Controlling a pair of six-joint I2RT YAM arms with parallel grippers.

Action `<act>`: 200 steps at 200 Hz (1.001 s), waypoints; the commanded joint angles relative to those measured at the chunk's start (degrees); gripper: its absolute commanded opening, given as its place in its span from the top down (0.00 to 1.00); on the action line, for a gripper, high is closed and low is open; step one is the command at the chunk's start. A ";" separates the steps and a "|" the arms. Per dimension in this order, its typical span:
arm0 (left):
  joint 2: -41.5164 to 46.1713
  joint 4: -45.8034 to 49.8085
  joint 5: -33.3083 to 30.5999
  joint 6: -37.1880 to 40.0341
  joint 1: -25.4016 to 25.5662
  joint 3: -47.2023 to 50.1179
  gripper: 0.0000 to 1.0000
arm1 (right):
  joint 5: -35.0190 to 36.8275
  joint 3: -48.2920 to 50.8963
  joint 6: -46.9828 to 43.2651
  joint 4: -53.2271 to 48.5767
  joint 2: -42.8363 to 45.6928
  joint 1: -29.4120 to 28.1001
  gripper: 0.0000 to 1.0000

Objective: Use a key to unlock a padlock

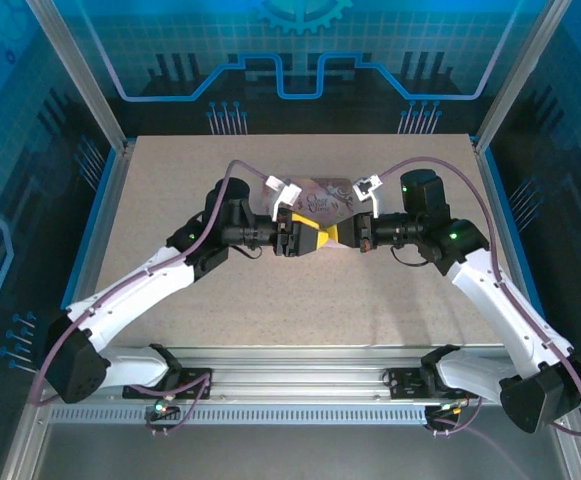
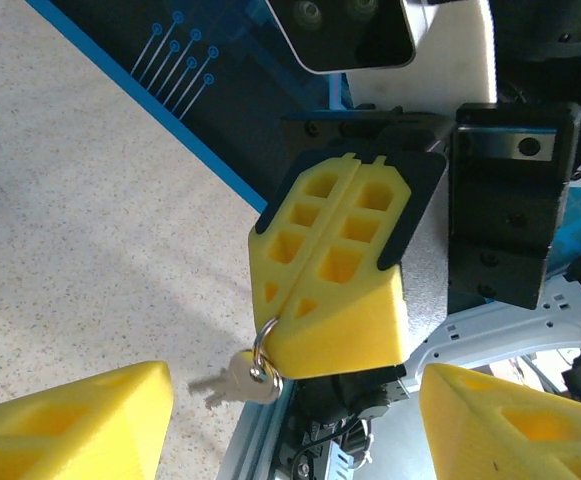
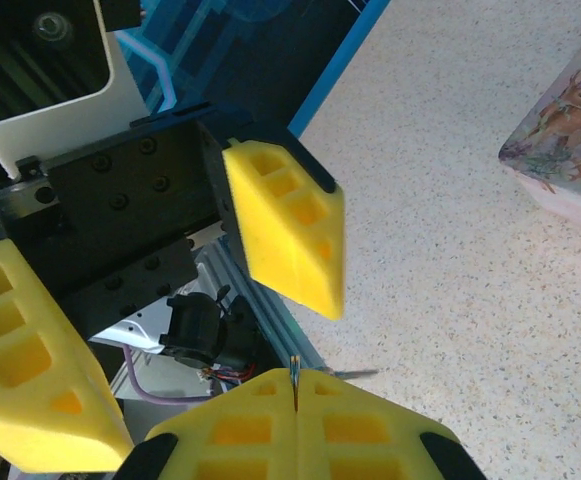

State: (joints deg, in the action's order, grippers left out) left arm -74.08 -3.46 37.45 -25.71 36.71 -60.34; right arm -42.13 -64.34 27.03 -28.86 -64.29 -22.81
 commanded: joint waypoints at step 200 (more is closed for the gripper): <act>1.75 4.60 -1.17 3.81 1.91 -1.98 0.77 | -2.16 1.23 0.42 1.15 1.72 0.57 1.00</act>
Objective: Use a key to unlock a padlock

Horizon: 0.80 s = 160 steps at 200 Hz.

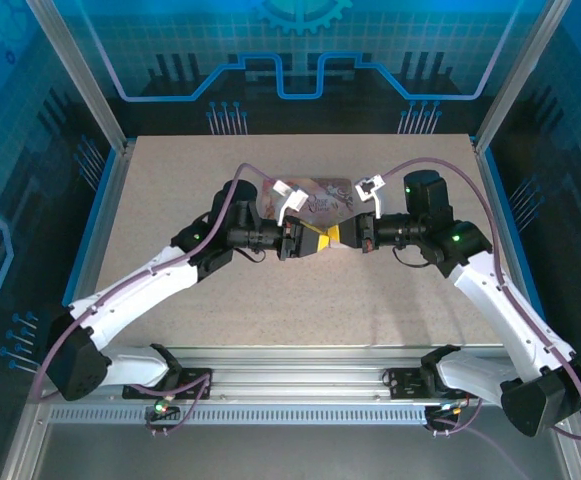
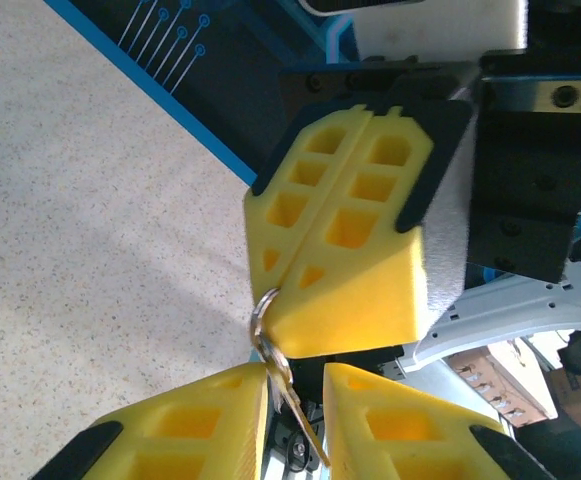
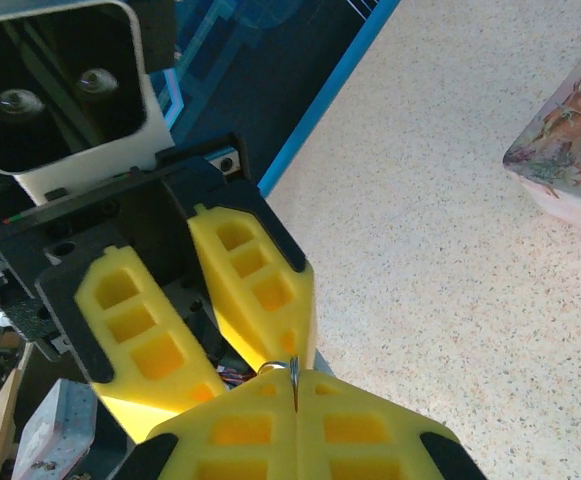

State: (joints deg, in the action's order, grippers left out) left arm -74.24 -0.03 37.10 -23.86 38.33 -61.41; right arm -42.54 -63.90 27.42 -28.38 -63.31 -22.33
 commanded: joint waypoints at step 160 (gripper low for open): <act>-0.43 13.11 -0.57 6.50 0.17 -7.02 1.00 | -1.25 6.59 1.12 5.85 3.64 1.59 0.64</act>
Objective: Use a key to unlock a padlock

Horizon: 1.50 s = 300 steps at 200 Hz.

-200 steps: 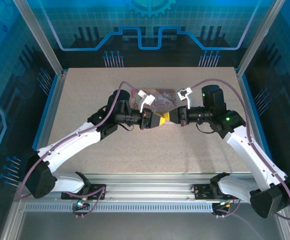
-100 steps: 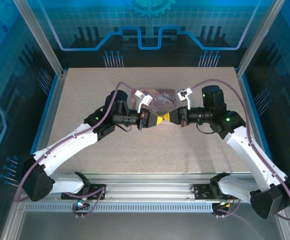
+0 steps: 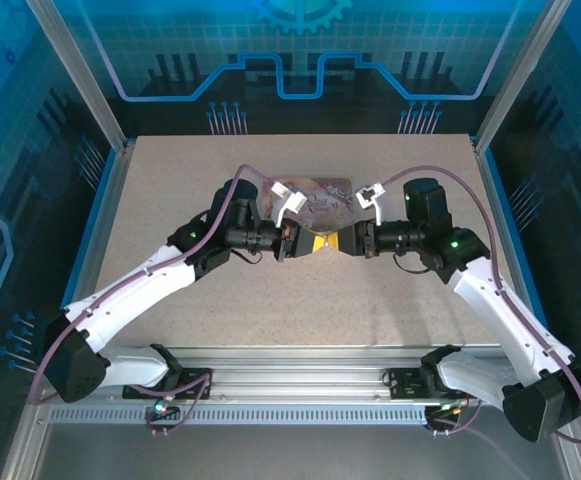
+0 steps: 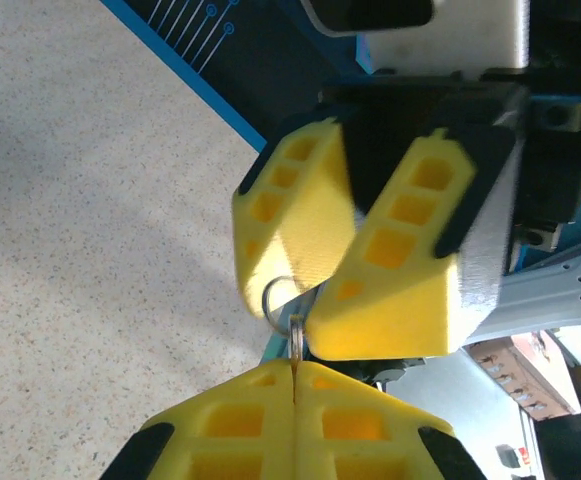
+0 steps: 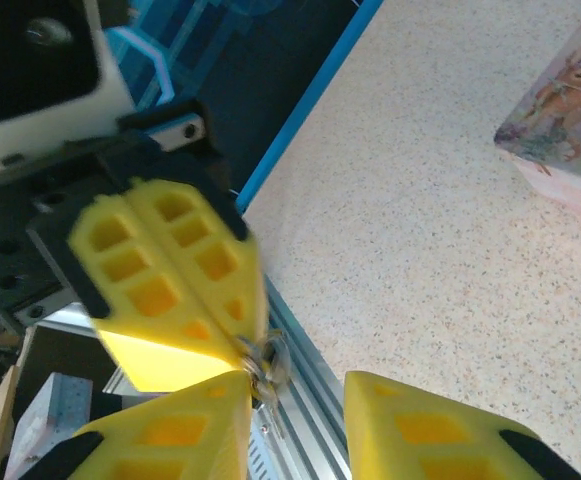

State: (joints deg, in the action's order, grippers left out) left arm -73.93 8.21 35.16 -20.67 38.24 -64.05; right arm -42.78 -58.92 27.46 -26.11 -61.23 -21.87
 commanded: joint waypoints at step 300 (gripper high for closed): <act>-0.74 6.41 7.17 4.59 -0.05 -5.89 0.91 | -8.30 1.62 0.51 10.87 3.93 -2.06 1.00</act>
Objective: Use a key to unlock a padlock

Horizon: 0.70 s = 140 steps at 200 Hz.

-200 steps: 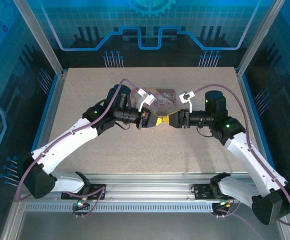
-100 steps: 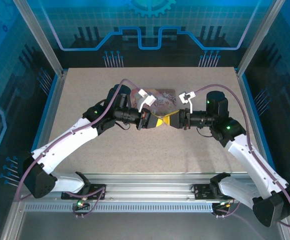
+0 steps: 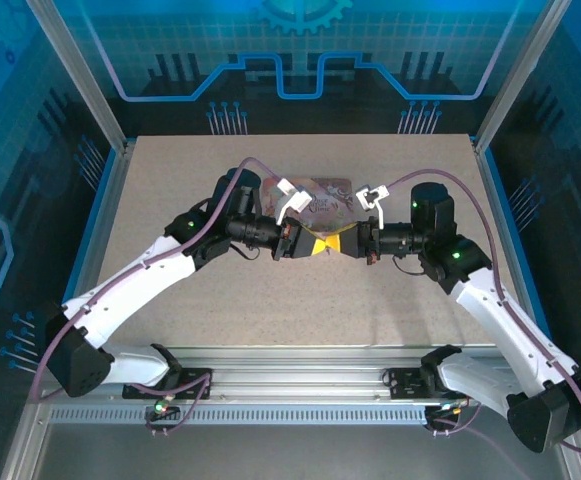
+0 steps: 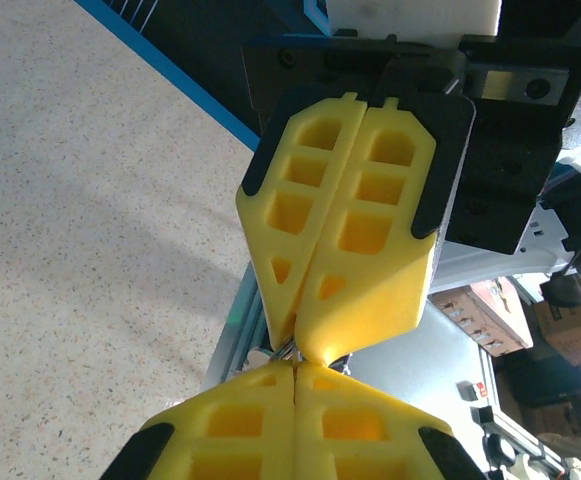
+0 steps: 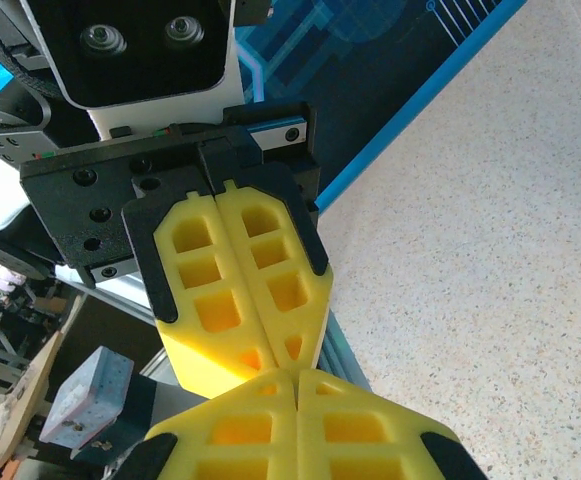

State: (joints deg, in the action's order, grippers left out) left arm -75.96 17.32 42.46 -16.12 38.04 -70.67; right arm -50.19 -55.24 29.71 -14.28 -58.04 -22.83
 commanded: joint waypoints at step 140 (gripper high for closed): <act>5.48 -15.63 1.44 -9.67 -3.61 8.45 0.47 | 3.17 1.25 3.45 5.33 2.91 -0.55 1.00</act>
State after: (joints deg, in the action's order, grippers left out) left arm -70.76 7.44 42.24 -22.48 34.54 -64.16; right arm -47.92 -55.27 30.81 -13.13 -56.64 -22.87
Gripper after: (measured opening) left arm 0.523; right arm 0.065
